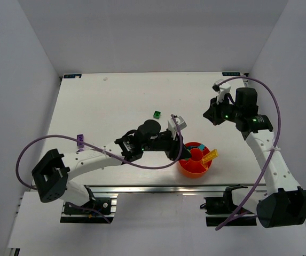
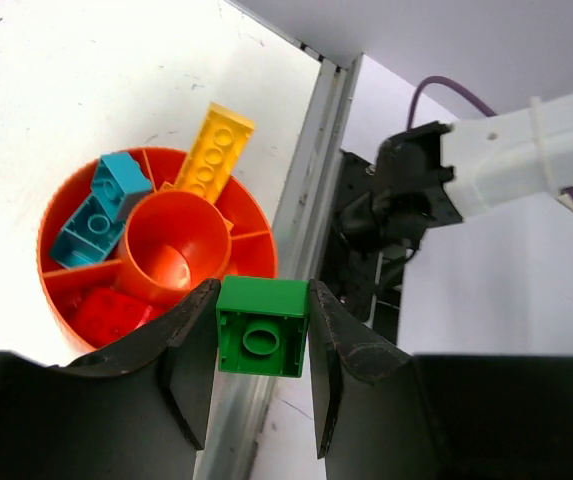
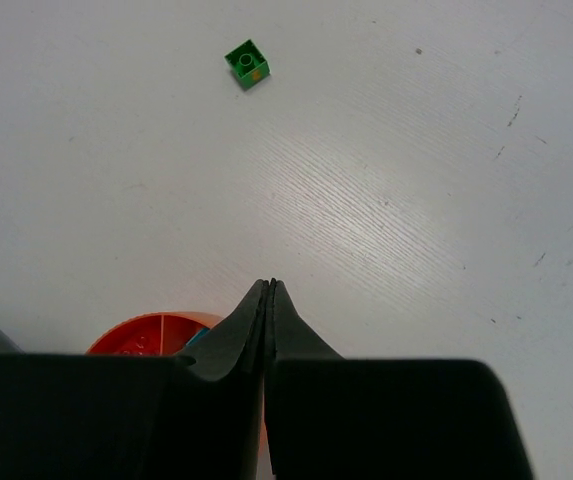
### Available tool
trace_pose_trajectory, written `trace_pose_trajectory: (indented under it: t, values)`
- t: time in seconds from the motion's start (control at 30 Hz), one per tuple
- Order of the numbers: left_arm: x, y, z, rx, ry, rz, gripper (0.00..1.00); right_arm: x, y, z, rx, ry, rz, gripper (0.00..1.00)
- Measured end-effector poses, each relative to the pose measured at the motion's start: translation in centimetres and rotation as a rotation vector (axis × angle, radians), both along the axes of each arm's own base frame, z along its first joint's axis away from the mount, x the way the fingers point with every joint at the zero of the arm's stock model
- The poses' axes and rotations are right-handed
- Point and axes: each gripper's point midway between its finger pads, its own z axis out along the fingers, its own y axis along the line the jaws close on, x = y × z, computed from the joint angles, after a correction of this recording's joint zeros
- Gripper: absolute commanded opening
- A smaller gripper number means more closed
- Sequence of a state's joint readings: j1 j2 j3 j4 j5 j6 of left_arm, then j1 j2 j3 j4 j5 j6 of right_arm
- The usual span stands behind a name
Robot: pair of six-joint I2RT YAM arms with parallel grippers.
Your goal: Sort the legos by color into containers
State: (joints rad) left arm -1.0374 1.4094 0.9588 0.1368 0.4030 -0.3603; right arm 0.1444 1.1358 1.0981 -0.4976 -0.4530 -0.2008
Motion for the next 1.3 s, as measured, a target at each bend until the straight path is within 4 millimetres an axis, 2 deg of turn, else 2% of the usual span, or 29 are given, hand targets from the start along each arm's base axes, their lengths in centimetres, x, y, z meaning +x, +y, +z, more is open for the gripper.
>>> trace_pose_trajectory:
  t: [0.2, 0.37, 0.5, 0.63, 0.73, 0.93, 1.2, 1.27, 1.3]
  values:
    - [1.8, -2.6, -2.2, 0.037, -0.015, -0.003, 0.00, -0.1, -0.3, 0.6, 0.014, -0.011, -0.014, 0.00]
    - [2.8, -4.3, -3.6, 0.051, -0.011, -0.004, 0.06, -0.4, -0.6, 1.2, 0.024, -0.029, -0.016, 0.00]
    - [3.4, -5.2, -3.6, 0.049, -0.012, -0.004, 0.14, -0.4, -0.8, 1.4, 0.028, -0.034, -0.021, 0.00]
    - [3.6, -5.6, -3.7, 0.050, -0.012, -0.003, 0.35, -0.5, -1.0, 1.6, 0.033, -0.037, -0.023, 0.00]
    - [3.6, -5.7, -4.2, 0.065, -0.003, -0.004, 0.44, -0.5, -1.0, 1.6, 0.039, -0.036, -0.018, 0.00]
    - [3.8, -5.8, -4.5, 0.087, -0.002, -0.002, 0.53, -0.6, -1.0, 1.7, 0.046, -0.036, -0.014, 0.00]
    - [4.1, -5.9, -4.1, 0.085, -0.008, 0.006, 0.57, -0.8, -0.7, 1.7, 0.059, -0.032, 0.005, 0.04]
    - [4.1, -5.9, -4.1, 0.086, -0.008, 0.006, 0.54, -0.9, -0.7, 1.7, 0.062, -0.029, 0.009, 0.06]
    - [4.1, -5.9, -4.1, 0.087, -0.008, 0.006, 0.46, -0.9, -0.7, 1.7, 0.063, -0.028, 0.011, 0.12]
